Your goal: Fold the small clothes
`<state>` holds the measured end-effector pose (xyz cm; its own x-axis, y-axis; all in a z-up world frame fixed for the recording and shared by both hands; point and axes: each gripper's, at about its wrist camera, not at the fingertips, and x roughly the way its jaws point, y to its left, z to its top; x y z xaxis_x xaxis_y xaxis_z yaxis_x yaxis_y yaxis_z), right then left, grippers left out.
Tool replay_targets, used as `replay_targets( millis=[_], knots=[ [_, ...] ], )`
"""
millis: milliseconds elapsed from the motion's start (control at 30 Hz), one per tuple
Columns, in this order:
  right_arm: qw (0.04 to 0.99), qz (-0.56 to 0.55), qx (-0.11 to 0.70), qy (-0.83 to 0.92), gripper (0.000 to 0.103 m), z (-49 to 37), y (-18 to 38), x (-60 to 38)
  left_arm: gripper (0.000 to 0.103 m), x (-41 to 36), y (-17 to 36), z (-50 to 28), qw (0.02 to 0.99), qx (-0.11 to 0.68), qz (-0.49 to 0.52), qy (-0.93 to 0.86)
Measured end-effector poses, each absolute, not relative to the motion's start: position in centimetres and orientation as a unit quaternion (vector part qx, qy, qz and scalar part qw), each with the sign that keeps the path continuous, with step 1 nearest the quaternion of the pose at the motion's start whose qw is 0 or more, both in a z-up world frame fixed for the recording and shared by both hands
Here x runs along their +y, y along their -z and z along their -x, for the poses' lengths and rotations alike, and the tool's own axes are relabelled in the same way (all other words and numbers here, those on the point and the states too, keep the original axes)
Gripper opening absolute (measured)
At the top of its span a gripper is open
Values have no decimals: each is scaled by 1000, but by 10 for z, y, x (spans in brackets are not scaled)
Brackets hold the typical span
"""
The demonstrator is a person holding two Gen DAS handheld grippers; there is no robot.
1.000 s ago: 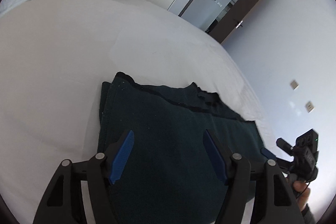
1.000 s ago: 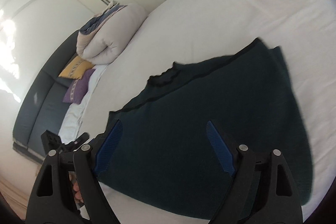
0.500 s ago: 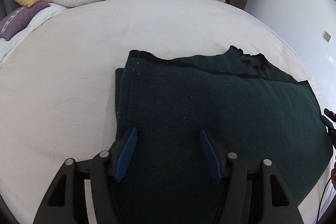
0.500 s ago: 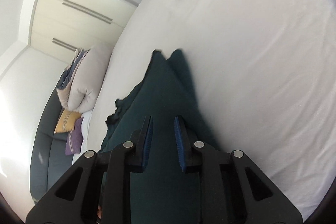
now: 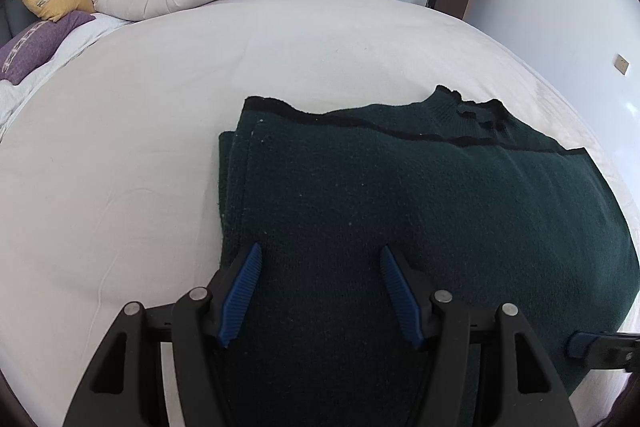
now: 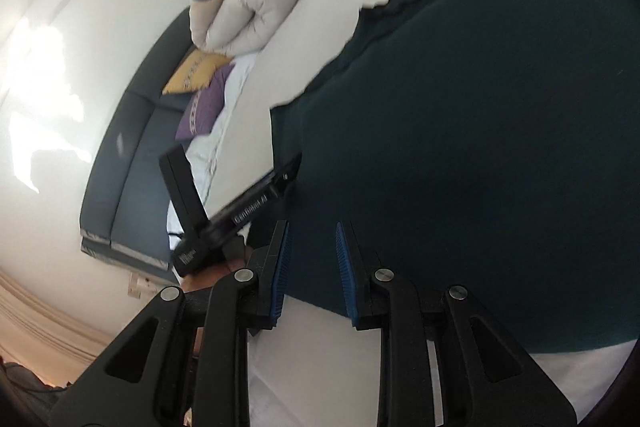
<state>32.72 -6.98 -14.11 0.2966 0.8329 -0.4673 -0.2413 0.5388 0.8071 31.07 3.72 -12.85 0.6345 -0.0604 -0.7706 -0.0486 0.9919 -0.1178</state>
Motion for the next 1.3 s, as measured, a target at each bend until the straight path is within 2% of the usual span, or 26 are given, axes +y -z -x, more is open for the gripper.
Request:
replay_targets(
  millis=[100, 300, 333, 367, 467, 567, 700, 800, 833, 867, 900, 933, 1033, 1100, 1300],
  knots=[
    [740, -328, 482, -336, 22, -328, 165, -75, 64, 40, 127, -306, 903, 427, 58, 11],
    [760, -426, 420, -255, 19, -319, 176, -178, 64, 53, 124, -284, 904, 422, 69, 15],
    [763, -439, 410, -237, 19, -314, 178, -199, 66, 56, 124, -281, 903, 423, 73, 15],
    [770, -447, 399, -219, 19, -312, 178, -218, 76, 62, 126, -277, 899, 432, 77, 0],
    [782, -477, 370, -154, 20, -293, 179, -283, 77, 87, 128, -263, 889, 437, 134, -2],
    [782, -511, 339, -114, 22, -265, 178, -329, 76, 102, 120, -243, 888, 434, 148, -26],
    [803, -490, 325, -97, 23, -230, 163, -351, 76, 128, 118, -217, 874, 426, 232, -32],
    [801, -490, 323, -117, 24, -208, 158, -346, 84, 144, 124, -205, 849, 419, 322, 3],
    [800, -489, 323, -128, 27, -200, 156, -340, 85, 147, 126, -204, 840, 418, 345, 17],
    [799, -487, 324, -137, 40, -194, 153, -333, 85, 148, 127, -204, 831, 419, 364, 32],
    [799, -483, 328, -144, 65, -189, 150, -325, 85, 148, 128, -206, 821, 421, 383, 47],
    [799, -479, 332, -147, 72, -184, 148, -318, 85, 146, 128, -208, 813, 423, 396, 59],
    [805, -462, 330, -172, 73, -183, 132, -272, 85, 130, 129, -221, 788, 444, 416, 97],
    [806, -453, 330, -192, 73, -184, 121, -260, 81, 117, 136, -235, 770, 478, 406, 118],
    [805, -433, 332, -234, 73, -179, 97, -248, 75, 121, 144, -247, 757, 490, 418, 110]
  ],
)
